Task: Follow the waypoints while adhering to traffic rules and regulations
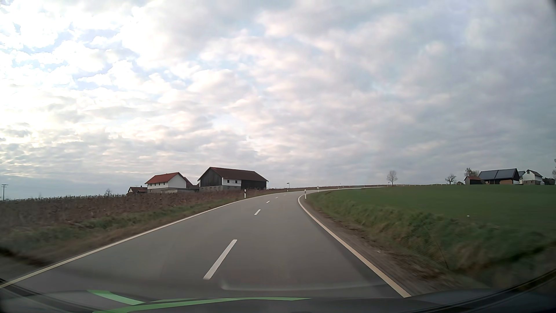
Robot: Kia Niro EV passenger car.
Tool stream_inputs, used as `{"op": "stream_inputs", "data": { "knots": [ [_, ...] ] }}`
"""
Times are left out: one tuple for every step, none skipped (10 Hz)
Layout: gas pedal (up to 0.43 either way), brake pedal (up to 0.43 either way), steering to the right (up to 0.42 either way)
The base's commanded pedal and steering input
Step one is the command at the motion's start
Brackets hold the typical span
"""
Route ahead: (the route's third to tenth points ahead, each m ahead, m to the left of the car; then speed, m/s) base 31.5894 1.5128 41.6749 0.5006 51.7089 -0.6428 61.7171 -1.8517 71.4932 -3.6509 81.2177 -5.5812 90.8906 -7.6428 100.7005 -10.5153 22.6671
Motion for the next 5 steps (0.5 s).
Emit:
{"op": "stream_inputs", "data": {
  "knots": [
    [0.287, 0.000, 0.006],
    [0.287, 0.000, 0.006],
    [0.287, 0.000, 0.007],
    [0.287, 0.000, 0.008],
    [0.287, 0.000, 0.009]
  ]
}}
